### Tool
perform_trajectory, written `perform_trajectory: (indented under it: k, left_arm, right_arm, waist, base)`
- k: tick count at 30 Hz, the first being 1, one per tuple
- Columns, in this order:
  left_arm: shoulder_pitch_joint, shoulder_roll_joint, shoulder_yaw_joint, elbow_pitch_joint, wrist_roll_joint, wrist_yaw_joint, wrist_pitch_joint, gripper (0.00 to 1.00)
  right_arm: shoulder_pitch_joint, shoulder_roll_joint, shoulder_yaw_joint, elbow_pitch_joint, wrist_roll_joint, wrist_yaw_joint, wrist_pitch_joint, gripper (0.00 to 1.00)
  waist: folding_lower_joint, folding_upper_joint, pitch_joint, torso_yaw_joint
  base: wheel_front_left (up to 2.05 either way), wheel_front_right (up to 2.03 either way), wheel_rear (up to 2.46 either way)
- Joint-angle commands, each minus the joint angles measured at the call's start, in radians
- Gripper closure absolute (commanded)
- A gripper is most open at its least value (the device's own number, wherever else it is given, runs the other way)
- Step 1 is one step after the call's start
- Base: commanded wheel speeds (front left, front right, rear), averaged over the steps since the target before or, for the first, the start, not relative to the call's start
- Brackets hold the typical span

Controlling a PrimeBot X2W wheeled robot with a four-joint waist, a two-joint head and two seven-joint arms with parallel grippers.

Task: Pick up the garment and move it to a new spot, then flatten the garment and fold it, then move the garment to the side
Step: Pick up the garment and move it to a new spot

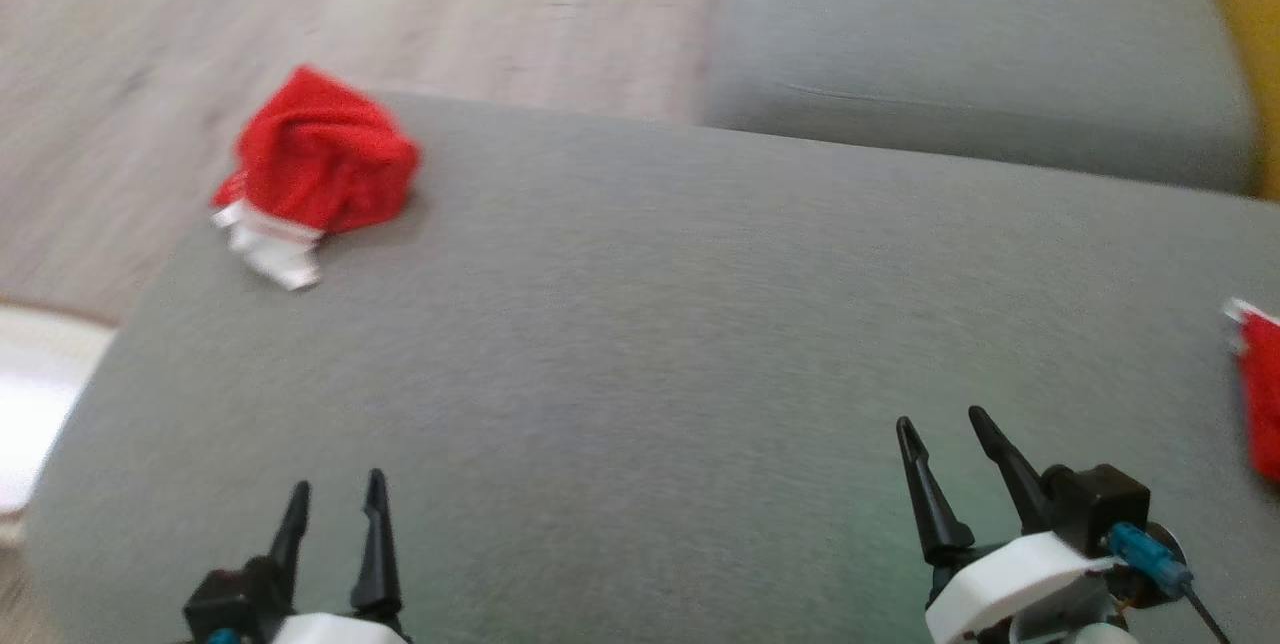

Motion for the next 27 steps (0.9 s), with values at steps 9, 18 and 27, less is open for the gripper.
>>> perform_trajectory:
  k: [9, 18, 27]
  left_arm:
    - [-0.011, 0.045, 0.068, -0.078, -0.011, 0.027, 0.004, 0.00]
    - [0.034, 0.049, 0.122, -0.133, -0.025, 0.063, -0.022, 0.00]
    - [-0.003, 0.133, 0.179, -0.194, -0.021, 0.077, 0.007, 0.00]
  right_arm:
    - [-0.039, -0.004, 0.046, -0.023, 0.019, 0.007, -0.018, 0.00]
    - [-0.094, -0.004, 0.094, -0.004, 0.013, 0.007, -0.009, 0.00]
    - [-0.091, -0.004, 0.041, -0.047, -0.015, 0.007, -0.030, 0.00]
  waist:
    - [0.0000, 0.0000, -0.002, 0.234]
    - [0.0000, 0.0000, 0.033, 0.260]
    - [0.0000, 0.0000, 0.072, 0.255]
  base:
    - [0.00, 0.00, 0.00]
    - [0.00, 0.00, 0.00]
    - [0.00, 0.00, 0.00]
